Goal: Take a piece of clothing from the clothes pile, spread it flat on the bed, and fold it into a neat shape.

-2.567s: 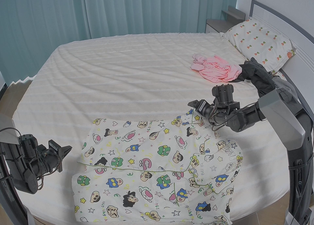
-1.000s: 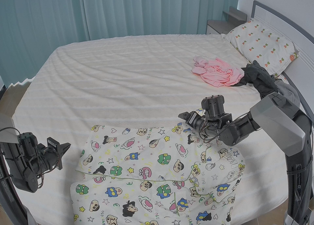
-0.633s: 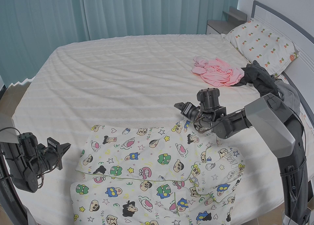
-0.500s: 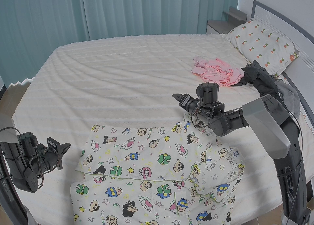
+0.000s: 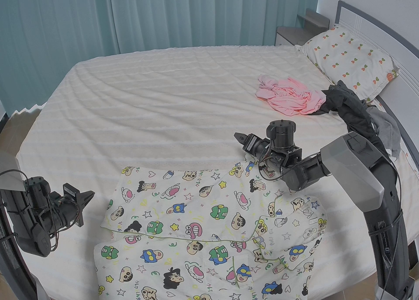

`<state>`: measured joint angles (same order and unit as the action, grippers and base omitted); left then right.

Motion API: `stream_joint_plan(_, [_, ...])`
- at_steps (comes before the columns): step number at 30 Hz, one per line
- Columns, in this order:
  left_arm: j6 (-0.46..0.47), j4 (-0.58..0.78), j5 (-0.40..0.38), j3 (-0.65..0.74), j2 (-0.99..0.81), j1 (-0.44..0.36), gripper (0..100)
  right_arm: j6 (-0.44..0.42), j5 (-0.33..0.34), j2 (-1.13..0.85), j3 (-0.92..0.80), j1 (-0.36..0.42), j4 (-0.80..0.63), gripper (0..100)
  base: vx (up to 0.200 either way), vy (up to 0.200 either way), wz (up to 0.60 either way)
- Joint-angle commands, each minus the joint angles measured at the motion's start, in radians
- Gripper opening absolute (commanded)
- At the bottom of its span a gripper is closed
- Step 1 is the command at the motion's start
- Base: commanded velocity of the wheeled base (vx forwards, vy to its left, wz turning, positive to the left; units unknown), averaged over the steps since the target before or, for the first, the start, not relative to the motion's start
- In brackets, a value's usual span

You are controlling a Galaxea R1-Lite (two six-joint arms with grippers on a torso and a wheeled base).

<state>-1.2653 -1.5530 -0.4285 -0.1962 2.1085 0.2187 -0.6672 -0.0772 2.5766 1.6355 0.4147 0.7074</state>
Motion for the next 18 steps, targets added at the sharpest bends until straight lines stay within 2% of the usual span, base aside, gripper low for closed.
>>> stream_joint_plan(1, [0.000,-0.007,-0.001,-0.002,0.002,0.001,0,0.029,-0.001,-0.070,-0.092,-0.020,0.004,100,0.000,0.000,0.00])
stream_joint_plan(12, [0.000,-0.007,0.001,-0.002,0.002,0.001,0,0.038,-0.033,-0.055,-0.191,0.003,0.004,100,0.000,0.000,0.00])
stream_joint_plan(18, [0.000,-0.007,0.001,0.000,0.002,0.001,0,0.038,-0.026,0.030,-0.128,0.035,0.001,100,0.000,0.000,0.00])
